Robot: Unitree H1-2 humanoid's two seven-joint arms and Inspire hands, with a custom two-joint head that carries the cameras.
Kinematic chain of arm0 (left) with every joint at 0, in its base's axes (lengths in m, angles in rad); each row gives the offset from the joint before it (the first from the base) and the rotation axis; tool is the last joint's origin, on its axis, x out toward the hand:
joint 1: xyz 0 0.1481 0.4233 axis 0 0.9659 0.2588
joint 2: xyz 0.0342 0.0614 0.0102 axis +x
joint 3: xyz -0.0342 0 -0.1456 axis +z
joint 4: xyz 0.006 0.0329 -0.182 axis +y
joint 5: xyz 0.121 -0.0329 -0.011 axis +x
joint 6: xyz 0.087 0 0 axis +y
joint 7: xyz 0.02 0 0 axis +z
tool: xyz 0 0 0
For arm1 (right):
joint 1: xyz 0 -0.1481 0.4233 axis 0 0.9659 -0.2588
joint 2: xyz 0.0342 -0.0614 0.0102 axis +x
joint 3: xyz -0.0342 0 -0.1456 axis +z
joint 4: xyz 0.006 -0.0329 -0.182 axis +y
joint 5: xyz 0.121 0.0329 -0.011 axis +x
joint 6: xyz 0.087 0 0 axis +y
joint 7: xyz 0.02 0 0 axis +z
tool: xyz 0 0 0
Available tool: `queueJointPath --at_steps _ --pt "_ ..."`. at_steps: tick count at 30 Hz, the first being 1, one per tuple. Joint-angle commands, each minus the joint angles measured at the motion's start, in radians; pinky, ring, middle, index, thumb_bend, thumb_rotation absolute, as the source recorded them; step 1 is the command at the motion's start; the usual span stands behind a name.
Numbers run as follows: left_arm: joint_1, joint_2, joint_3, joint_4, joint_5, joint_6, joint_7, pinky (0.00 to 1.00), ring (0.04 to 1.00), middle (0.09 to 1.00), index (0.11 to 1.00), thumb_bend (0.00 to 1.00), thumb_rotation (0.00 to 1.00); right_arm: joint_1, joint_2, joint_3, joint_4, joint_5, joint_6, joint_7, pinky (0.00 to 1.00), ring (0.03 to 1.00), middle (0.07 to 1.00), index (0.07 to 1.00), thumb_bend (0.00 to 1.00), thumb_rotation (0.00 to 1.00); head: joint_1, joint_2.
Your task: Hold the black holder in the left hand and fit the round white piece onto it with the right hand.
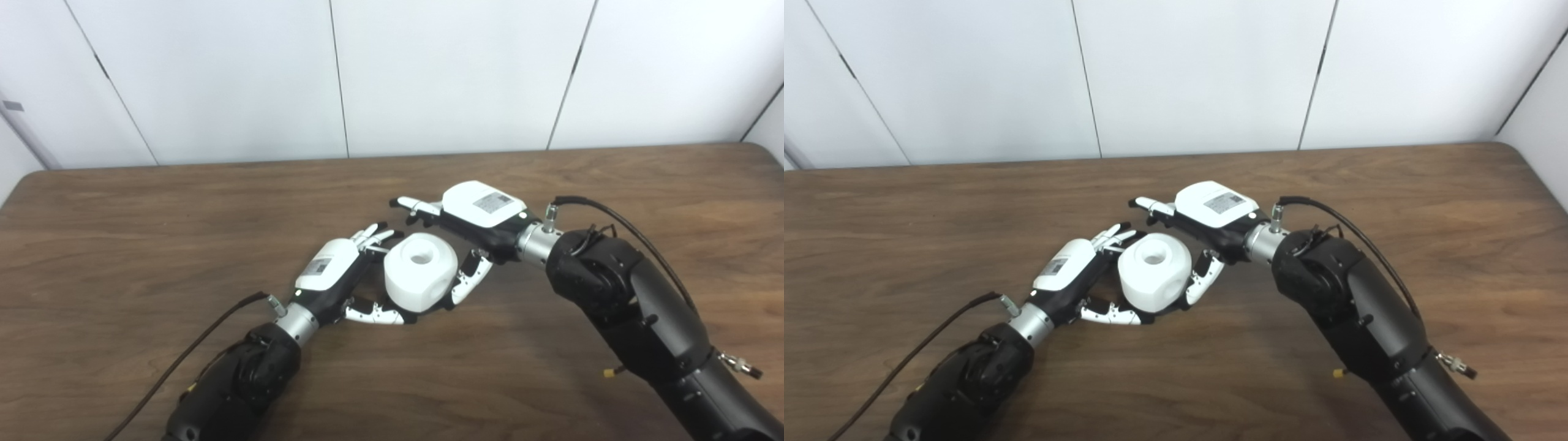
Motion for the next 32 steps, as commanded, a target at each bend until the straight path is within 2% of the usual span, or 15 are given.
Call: queueJointPath --at_steps 1,8,11,16,19,21,25,28,30,32 --pt "0.085 0.006 -0.068 0.054 0.056 0.051 -0.127 0.95 0.993 0.919 0.485 0.52 0.05 -0.026 0.003 -0.020 -0.033 0.004 -0.008 -0.031 0.66 0.764 0.820 0.985 0.93 0.24 0.001 0.002" --pt "0.086 0.009 -0.068 0.050 0.056 0.052 -0.130 0.96 0.995 0.919 0.485 0.52 0.06 -0.030 -0.009 -0.019 -0.028 0.006 -0.006 -0.015 0.67 0.767 0.830 1.000 0.94 0.23 0.000 0.002" --pt "0.086 0.009 -0.066 0.051 0.052 0.050 -0.130 0.96 0.996 0.920 0.484 0.52 0.06 -0.039 -0.036 -0.010 -0.034 0.005 0.001 0.035 0.65 0.792 0.876 1.000 0.93 0.17 -0.002 -0.002" --pt "0.090 0.011 -0.062 0.044 0.048 0.054 -0.131 0.96 0.993 0.917 0.484 0.52 0.05 -0.047 -0.097 -0.011 -0.061 0.020 0.051 0.174 0.64 0.843 0.958 0.985 0.91 0.07 -0.002 -0.002" --pt "0.089 0.013 -0.060 0.049 0.047 0.049 -0.128 0.96 0.989 0.916 0.484 0.52 0.05 -0.041 -0.128 -0.029 -0.065 0.032 0.065 0.196 0.63 0.831 0.946 0.956 0.89 0.01 0.002 -0.005" --pt "0.087 0.015 -0.060 0.052 0.050 0.047 -0.127 0.96 0.990 0.918 0.484 0.52 0.05 -0.027 -0.139 -0.064 -0.061 0.051 0.057 0.159 0.62 0.809 0.918 0.921 0.86 0.00 -0.001 -0.006" --pt "0.087 0.015 -0.059 0.046 0.048 0.056 -0.134 0.96 0.993 0.920 0.485 0.52 0.05 0.008 -0.126 -0.173 -0.024 0.124 0.007 0.013 0.58 0.748 0.827 0.814 0.73 0.00 -0.004 -0.010" --pt "0.086 0.012 -0.059 0.049 0.051 0.057 -0.131 0.97 0.995 0.921 0.485 0.52 0.05 0.036 -0.084 -0.265 0.023 0.176 -0.035 -0.145 0.53 0.714 0.803 0.771 0.70 0.00 0.002 -0.013" --pt "0.087 0.012 -0.058 0.049 0.052 0.058 -0.129 0.96 0.995 0.918 0.485 0.52 0.05 0.066 -0.040 -0.329 0.022 0.213 -0.026 -0.233 0.51 0.692 0.795 0.777 0.70 0.00 0.002 -0.015" --pt "0.086 0.013 -0.058 0.052 0.052 0.055 -0.128 0.96 0.994 0.919 0.485 0.52 0.05 0.088 -0.005 -0.373 0.016 0.245 -0.002 -0.282 0.49 0.658 0.787 0.790 0.70 0.00 -0.003 -0.018"
